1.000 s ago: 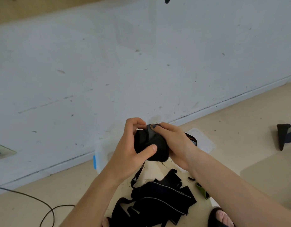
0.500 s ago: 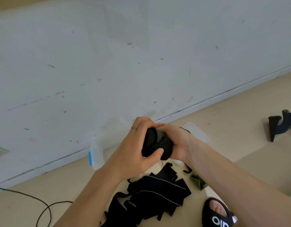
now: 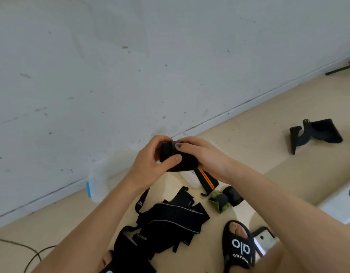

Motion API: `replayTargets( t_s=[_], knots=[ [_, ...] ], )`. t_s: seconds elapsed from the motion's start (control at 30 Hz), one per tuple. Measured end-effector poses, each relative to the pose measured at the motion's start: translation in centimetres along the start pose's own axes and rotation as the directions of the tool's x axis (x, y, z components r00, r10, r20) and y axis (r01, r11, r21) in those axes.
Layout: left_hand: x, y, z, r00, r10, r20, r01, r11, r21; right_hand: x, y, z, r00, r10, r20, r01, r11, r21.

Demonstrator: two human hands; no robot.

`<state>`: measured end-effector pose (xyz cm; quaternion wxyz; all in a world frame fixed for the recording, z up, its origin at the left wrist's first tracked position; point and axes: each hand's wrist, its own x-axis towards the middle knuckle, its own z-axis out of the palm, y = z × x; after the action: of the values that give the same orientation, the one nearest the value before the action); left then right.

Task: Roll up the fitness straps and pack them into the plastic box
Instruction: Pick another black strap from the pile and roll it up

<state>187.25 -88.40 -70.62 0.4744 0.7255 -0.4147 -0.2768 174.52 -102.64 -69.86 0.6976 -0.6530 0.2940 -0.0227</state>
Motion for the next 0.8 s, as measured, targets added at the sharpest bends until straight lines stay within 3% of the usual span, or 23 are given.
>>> replayTargets(
  t_s=[0.17,0.27,0.5,0.7,0.8],
  knots=[
    [-0.2,0.0,1.6,0.985,-0.086,0.147,0.093,0.995,-0.042,-1.7,1.2,-1.4,1.0,0.01,-0.02,-0.01,1.0,-0.001],
    [-0.2,0.6,2.0,0.981,-0.094,0.167,0.107,0.992,-0.068,-2.6,1.7,-2.1,0.999,0.011,-0.032,-0.012,1.0,-0.026],
    [0.4,-0.3,4.7,0.963,-0.167,0.211,0.194,0.974,-0.114,-3.4,2.6,-5.1,0.982,0.111,0.15,-0.106,0.994,-0.04],
    [3.1,-4.0,8.8,0.906,-0.362,0.22,0.387,0.918,-0.086,-0.7,6.1,-7.0,0.964,0.231,0.134,-0.156,0.894,-0.42],
    [4.4,-7.1,11.2,0.845,-0.473,0.248,0.484,0.875,0.018,1.7,9.7,-8.5,0.943,0.334,0.01,-0.273,0.789,-0.551]
  ],
)
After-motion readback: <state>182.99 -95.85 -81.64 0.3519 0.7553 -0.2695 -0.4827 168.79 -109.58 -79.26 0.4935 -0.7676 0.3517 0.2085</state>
